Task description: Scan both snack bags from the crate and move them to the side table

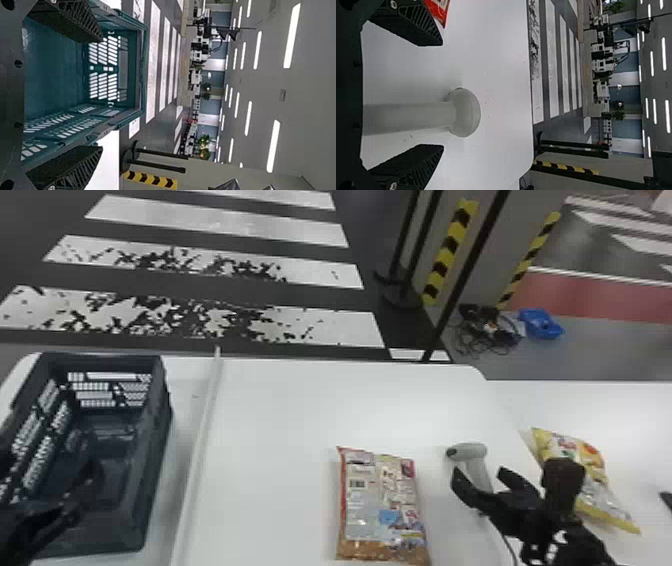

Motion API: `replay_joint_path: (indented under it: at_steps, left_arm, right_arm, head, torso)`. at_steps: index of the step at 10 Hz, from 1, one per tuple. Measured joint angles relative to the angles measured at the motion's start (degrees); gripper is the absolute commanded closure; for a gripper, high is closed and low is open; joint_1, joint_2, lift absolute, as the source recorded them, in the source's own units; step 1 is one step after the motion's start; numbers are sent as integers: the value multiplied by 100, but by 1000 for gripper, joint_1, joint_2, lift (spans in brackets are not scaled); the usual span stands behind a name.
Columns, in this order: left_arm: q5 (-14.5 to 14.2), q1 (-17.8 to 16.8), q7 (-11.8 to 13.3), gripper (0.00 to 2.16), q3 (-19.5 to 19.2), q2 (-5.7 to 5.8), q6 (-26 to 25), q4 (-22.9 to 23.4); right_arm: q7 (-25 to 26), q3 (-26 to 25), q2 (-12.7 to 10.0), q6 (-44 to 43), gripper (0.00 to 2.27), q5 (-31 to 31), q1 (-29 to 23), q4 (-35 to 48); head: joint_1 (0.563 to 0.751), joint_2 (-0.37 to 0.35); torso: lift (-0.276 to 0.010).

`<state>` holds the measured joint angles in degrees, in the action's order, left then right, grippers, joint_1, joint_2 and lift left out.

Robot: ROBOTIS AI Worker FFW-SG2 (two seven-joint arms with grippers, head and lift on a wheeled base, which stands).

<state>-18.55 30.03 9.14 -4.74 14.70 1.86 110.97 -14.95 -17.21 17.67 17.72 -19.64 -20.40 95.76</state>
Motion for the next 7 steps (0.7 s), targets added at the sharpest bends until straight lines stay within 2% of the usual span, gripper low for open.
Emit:
replay_joint_path:
  at_steps: [3,7]
  left_arm:
    - [1,-116,6,29,64,-11,11,-143]
    - [1,-336,49,29,170,34,-4,-330]
  right_arm:
    - [126,127,-504,1109,73,-57,-198,982]
    - [1401,781,-1330,1077,76,335,-223,1447]
  head:
    - [695,-125]
    - [695,-47]
  torso:
    - [-95]
    - [-95]
